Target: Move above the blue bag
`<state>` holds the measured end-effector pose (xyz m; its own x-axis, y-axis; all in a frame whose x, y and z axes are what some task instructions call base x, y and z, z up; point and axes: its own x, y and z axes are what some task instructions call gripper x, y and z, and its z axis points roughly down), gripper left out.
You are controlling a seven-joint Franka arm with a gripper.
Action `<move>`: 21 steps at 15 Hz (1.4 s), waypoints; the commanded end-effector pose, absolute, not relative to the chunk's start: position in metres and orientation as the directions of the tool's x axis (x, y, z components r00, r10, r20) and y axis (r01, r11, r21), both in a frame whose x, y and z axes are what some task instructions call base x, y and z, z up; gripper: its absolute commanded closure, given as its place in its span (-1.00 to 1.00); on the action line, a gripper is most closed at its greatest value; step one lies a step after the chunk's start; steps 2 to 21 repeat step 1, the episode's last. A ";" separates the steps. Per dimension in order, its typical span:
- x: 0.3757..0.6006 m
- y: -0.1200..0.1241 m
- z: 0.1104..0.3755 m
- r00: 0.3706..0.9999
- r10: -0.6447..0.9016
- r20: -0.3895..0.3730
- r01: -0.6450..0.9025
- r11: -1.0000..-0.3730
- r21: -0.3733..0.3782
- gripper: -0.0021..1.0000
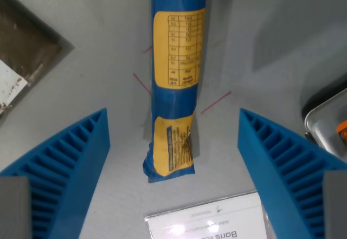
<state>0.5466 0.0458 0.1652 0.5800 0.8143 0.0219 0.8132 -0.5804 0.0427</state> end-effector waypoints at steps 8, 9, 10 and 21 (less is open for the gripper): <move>0.556 0.047 0.164 0.550 0.832 0.077 0.835 -0.550 -0.020 -1.00; 0.556 0.047 0.164 0.550 0.832 0.077 0.835 -0.550 -0.020 -1.00; 0.556 0.047 0.164 0.550 0.832 0.077 0.835 -0.550 -0.020 -1.00; 0.556 0.047 0.164 0.550 0.832 0.077 0.835 -0.550 -0.020 -1.00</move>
